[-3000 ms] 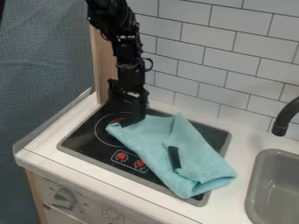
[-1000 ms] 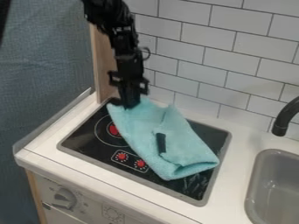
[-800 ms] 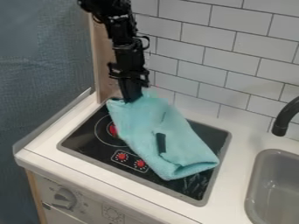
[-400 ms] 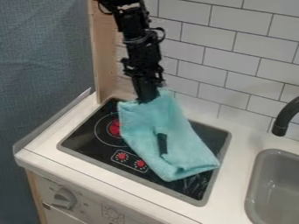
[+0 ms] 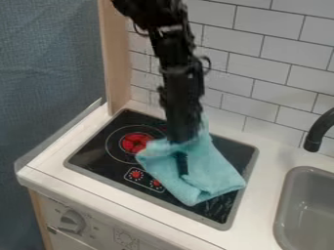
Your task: Fold the cloth from top left to bottom right
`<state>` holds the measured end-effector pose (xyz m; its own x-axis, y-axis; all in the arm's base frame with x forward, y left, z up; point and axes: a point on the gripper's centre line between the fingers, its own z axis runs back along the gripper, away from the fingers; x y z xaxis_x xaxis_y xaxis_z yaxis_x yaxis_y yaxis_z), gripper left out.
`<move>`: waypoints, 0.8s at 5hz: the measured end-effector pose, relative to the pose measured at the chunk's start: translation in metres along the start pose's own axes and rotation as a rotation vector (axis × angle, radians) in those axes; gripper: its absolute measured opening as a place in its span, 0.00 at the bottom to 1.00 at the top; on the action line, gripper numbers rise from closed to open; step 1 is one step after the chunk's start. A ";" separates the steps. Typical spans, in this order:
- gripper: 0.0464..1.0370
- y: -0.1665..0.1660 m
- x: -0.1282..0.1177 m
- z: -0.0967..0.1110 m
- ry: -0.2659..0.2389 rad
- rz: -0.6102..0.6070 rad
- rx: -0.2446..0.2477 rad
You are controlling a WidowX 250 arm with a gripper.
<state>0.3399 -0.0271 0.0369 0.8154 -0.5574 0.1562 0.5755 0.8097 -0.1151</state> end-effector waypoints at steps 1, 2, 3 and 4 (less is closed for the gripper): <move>0.02 -0.009 -0.002 -0.017 -0.020 -0.041 0.041; 0.02 -0.008 -0.004 -0.037 0.000 -0.058 0.050; 0.02 -0.010 -0.005 -0.056 0.010 -0.085 0.077; 0.05 -0.011 -0.004 -0.063 0.009 -0.100 0.083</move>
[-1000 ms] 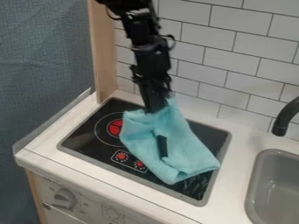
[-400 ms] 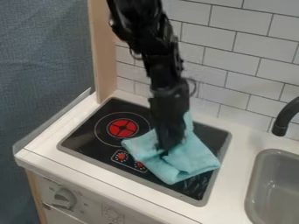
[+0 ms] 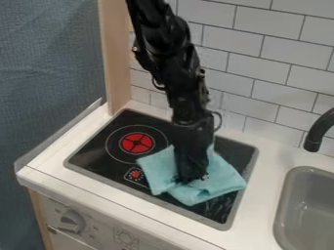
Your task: Fold the cloth from top left to bottom right
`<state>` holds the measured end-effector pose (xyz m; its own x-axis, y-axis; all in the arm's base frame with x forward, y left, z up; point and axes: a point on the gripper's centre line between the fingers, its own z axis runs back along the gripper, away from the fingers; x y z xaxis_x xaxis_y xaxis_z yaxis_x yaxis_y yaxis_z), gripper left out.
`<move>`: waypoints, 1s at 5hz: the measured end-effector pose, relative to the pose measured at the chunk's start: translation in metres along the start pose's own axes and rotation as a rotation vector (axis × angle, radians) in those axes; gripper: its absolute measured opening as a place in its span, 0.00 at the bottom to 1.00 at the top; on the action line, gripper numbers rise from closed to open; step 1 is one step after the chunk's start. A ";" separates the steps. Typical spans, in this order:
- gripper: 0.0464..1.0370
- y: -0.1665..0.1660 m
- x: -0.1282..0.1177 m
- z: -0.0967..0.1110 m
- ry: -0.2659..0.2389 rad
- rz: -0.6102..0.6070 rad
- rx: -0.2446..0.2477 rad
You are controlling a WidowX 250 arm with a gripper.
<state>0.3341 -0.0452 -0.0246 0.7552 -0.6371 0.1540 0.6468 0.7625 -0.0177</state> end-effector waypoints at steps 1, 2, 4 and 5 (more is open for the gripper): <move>0.23 -0.001 -0.002 0.000 0.013 0.014 -0.004; 0.47 -0.003 -0.003 0.001 0.019 0.028 -0.027; 0.96 -0.002 0.000 0.020 -0.006 0.052 -0.055; 0.98 -0.003 0.001 0.034 -0.024 0.064 -0.077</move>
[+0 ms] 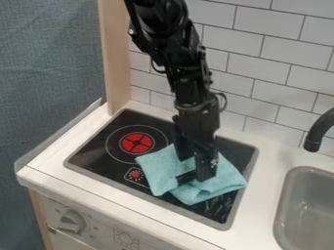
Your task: Fold the cloth from top left to bottom right
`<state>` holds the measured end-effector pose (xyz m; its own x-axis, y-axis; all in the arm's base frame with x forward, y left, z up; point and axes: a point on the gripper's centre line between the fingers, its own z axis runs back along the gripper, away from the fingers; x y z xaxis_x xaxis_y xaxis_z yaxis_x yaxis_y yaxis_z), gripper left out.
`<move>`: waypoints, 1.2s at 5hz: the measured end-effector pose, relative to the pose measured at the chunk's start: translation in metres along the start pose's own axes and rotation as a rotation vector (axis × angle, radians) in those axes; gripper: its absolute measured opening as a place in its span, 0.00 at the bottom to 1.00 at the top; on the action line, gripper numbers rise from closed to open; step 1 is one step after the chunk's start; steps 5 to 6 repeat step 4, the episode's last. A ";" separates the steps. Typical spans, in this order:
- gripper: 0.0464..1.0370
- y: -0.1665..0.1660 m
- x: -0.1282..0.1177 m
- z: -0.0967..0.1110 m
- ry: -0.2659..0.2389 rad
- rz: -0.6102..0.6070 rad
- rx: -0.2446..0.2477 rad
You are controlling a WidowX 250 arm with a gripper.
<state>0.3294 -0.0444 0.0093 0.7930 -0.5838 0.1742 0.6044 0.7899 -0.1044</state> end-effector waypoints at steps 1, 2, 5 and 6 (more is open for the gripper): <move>0.96 -0.001 0.007 0.016 0.007 -0.005 -0.018; 0.96 -0.001 0.012 0.042 -0.037 -0.001 -0.028; 0.96 -0.002 0.015 0.062 -0.083 -0.033 -0.017; 0.96 -0.002 0.015 0.062 -0.083 -0.033 -0.017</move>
